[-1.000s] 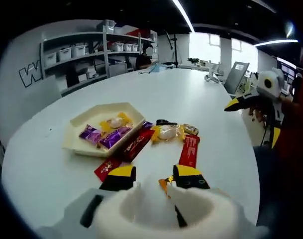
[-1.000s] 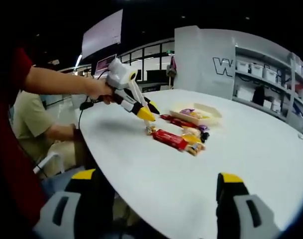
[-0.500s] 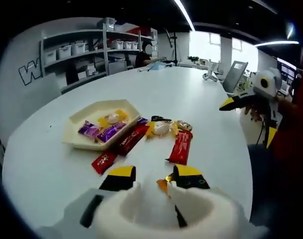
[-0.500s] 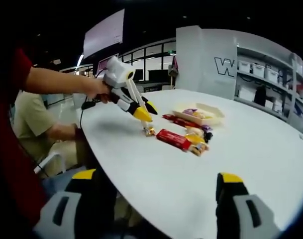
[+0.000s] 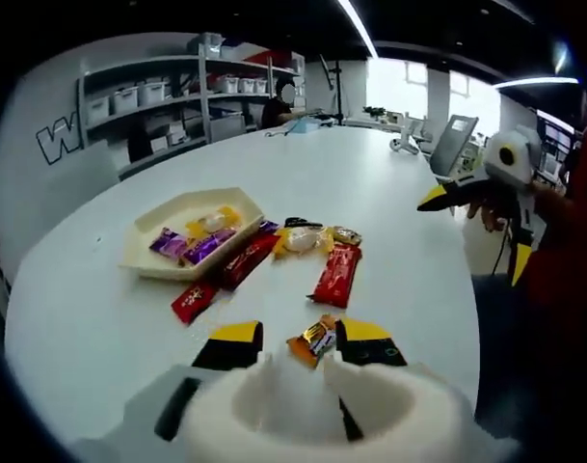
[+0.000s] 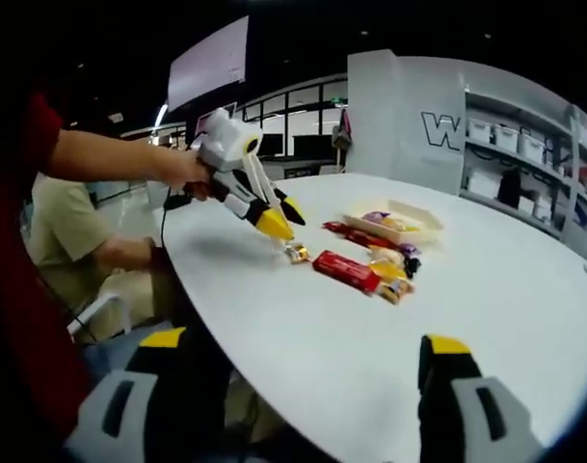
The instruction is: Place the target food into the container with the food tongs after gripping and lifting it, then release it inside without dropping or visibly crushing the food.
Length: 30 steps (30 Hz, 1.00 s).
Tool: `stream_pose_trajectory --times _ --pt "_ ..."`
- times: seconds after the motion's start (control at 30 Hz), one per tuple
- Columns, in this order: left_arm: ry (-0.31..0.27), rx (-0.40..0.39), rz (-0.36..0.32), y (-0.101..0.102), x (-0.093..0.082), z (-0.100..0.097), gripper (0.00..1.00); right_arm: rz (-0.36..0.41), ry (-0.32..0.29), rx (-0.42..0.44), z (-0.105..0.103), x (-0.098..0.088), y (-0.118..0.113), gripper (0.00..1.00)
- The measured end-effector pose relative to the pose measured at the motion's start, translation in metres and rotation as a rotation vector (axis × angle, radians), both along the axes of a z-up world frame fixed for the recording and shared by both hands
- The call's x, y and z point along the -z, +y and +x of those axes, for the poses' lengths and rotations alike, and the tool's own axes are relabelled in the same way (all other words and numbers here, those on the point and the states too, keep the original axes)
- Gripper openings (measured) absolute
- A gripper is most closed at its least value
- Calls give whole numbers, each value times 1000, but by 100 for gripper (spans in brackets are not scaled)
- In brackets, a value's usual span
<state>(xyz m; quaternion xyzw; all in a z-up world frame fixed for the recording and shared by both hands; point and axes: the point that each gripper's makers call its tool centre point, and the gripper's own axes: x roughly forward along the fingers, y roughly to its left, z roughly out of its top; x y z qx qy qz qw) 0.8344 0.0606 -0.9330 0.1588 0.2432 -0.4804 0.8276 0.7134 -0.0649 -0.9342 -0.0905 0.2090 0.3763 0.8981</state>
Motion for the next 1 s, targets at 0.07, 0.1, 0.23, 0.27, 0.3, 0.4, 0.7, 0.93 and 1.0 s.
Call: stream_pose_trajectory --times 0.07,0.1,0.23,0.27,0.3,0.4,0.7,0.93,1.0 --pt "16 7 -15 -5 -3 -6 29 2 0 2 0 0 -1 98" --pt "12 18 -17 -8 -4 -9 29 3 -2 3 0 -1 -1 98" --pt "28 30 -24 -13 -6 -15 29 2 -2 0 0 -1 0 98" --pt "31 29 -27 -13 -6 -16 29 2 -2 -3 -1 -1 1 98" --pt "32 30 -28 -13 -6 -17 29 1 -2 -5 -1 -1 2 98" --pt "36 39 -21 -14 -5 -21 29 -1 -2 -13 -3 0 4 98" --pt "32 37 -2 -8 -2 -16 29 -6 -4 -15 -4 -2 3 98" --pt "61 27 0 -6 9 -18 29 -14 -6 -8 -4 -3 1 98" --pt "73 24 -17 -8 6 -20 29 -17 -6 -8 -4 -2 2 98"
